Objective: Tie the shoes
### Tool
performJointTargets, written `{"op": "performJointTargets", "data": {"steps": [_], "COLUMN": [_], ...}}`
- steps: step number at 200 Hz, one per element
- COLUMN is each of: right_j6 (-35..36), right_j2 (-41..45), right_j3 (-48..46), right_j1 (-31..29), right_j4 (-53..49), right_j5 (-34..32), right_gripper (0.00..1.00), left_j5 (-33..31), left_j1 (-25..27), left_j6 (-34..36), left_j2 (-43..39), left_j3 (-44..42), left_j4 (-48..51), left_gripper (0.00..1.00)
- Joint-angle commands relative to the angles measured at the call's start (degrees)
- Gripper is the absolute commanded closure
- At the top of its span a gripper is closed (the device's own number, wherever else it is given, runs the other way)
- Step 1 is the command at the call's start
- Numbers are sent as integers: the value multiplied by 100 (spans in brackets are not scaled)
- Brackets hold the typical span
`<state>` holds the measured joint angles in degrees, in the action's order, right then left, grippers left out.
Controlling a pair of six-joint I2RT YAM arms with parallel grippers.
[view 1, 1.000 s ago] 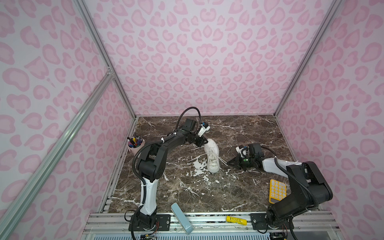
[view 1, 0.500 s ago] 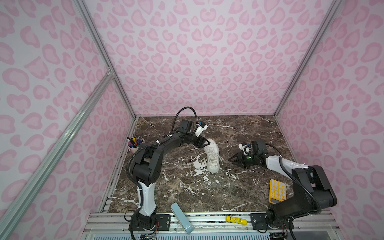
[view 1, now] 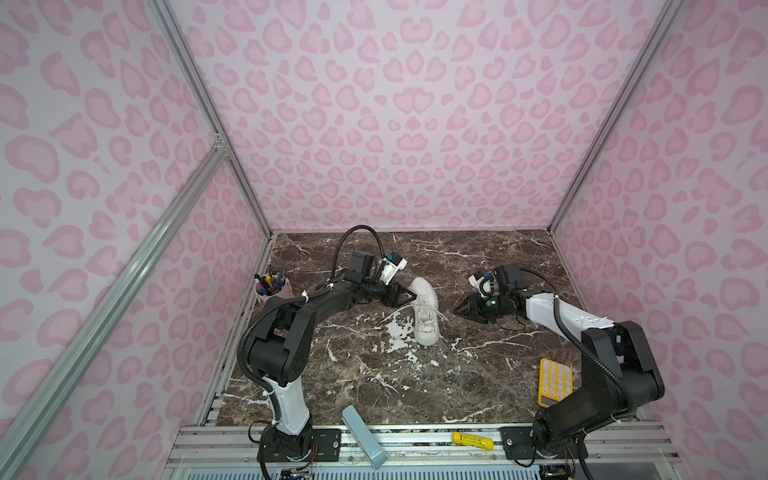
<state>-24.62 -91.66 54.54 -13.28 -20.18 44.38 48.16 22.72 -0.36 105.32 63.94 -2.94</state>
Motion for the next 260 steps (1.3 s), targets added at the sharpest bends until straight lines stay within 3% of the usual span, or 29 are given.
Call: {"op": "performJointTargets", "data": {"steps": [1, 53, 72, 88, 117, 221, 236, 260], "right_j6": [107, 8, -59, -86, -69, -187, -226, -266], "right_j2": [-180, -728, -766, -781, -895, -1027, -1038, -1064], "right_j3": [271, 1024, 1121, 1120, 1191, 1305, 1302, 1310], "right_j1": [-231, -655, -701, -720, -797, -956, -990, -1017], "right_j4": [-206, -249, -209, -170, -189, -85, -46, 8], "right_j5": [-203, -332, -331, -299, -263, -237, -246, -238], "right_gripper": [69, 73, 73, 74, 77, 78, 78, 78], "left_j5": [334, 417, 262, 275, 431, 558, 541, 518], "left_j1": [-4, 70, 83, 85, 120, 233, 242, 244], "left_j6": [-65, -163, -315, -228, -113, -17, 9, 35], "left_j2": [24, 366, 177, 80, 368, 807, 792, 775], "left_j3": [-142, -45, -399, -548, -198, 268, 258, 255], "left_j4": [-262, -226, -637, -648, -370, -110, -88, -27], "left_gripper": [44, 51, 40, 39, 51, 60, 59, 51]}}
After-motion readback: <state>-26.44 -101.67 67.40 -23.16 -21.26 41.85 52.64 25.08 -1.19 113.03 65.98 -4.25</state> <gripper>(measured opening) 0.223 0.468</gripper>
